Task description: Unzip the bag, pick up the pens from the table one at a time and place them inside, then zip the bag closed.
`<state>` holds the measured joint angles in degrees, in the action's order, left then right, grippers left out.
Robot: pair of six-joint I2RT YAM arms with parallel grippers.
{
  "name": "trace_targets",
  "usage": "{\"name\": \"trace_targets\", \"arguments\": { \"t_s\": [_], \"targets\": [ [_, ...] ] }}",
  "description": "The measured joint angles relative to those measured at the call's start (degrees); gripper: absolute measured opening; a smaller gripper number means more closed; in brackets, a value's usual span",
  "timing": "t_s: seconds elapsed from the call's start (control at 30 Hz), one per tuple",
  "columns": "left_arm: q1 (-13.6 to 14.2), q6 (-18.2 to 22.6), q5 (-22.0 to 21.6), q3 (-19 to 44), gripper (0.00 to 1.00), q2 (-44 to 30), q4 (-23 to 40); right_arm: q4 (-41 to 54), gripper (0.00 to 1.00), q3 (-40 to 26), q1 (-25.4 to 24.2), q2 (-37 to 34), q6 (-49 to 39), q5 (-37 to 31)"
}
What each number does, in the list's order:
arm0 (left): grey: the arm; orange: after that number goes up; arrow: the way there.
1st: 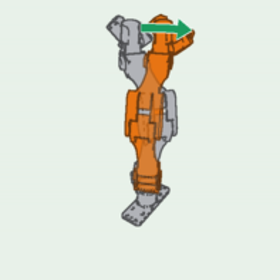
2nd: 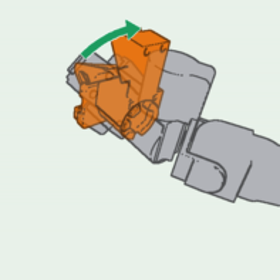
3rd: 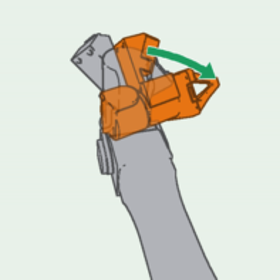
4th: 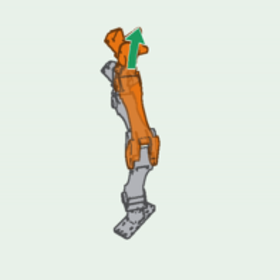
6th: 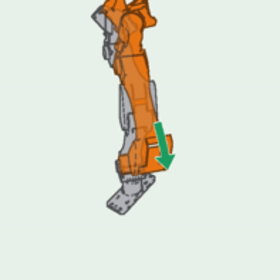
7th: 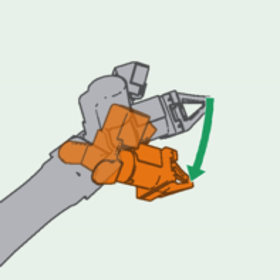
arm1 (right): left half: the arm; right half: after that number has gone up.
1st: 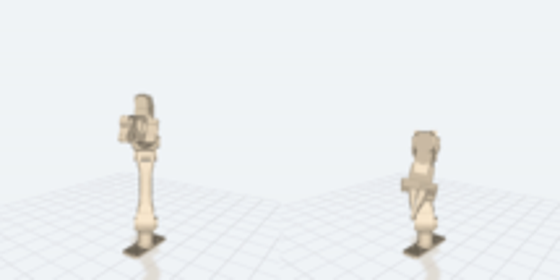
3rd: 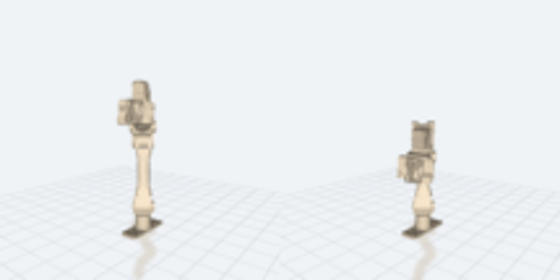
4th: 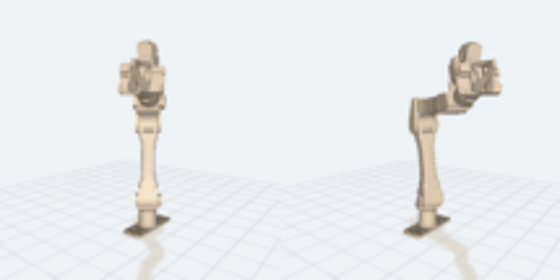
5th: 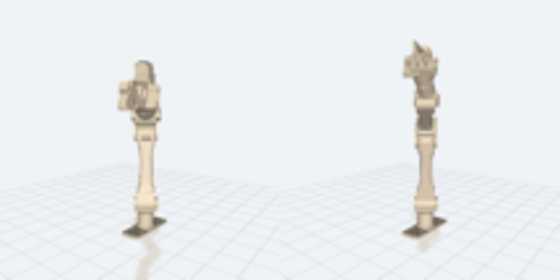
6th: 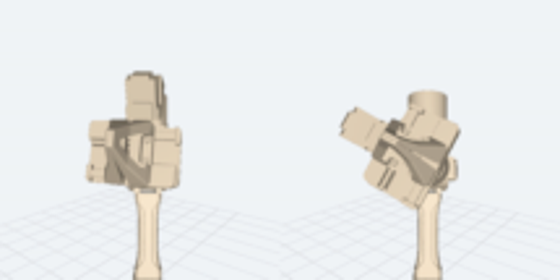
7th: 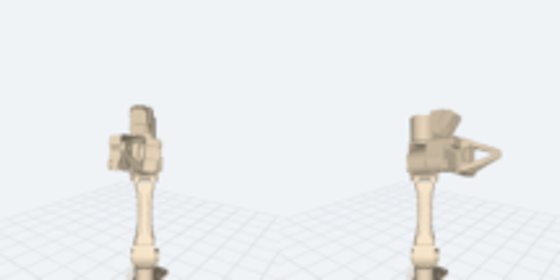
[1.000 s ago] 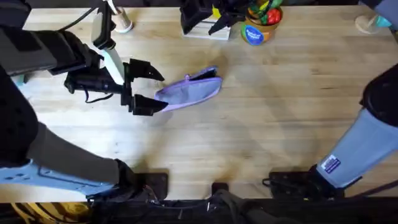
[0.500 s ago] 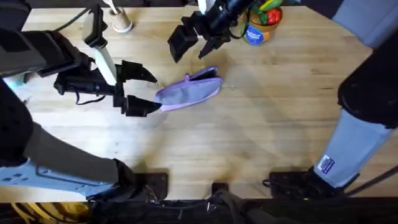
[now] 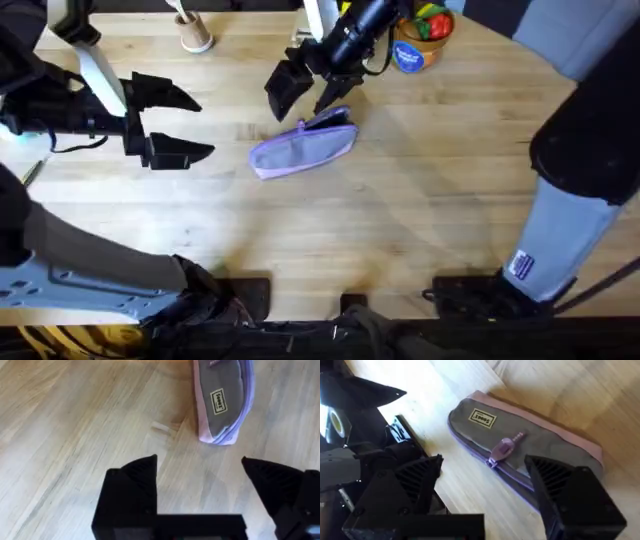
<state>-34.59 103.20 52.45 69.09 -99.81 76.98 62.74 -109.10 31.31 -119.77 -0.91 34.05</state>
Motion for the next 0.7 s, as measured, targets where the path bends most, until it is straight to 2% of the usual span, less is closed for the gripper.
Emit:
{"name": "trace_targets", "arguments": {
  "t_s": [0.17,0.4,0.63,0.7],
  "targets": [
    [-1.63,0.15,-0.22,0.38,0.993,0.0,0.66,0.01,0.997,-0.02,1.74,-1.0,-0.45,0.36],
    [-1.66,0.17,-0.24,0.38,0.994,0.0,0.66,0.07,0.997,0.0,3.91,-4.48,-0.47,0.32],
    [-1.66,0.17,-0.24,0.38,0.993,0.0,0.67,-0.13,0.995,0.04,5.0,-4.7,-0.69,0.32],
    [-1.66,0.17,-0.24,0.38,0.993,-0.01,0.68,-0.17,0.95,0.04,5.0,-4.7,-0.8,0.3]
  ]
}}
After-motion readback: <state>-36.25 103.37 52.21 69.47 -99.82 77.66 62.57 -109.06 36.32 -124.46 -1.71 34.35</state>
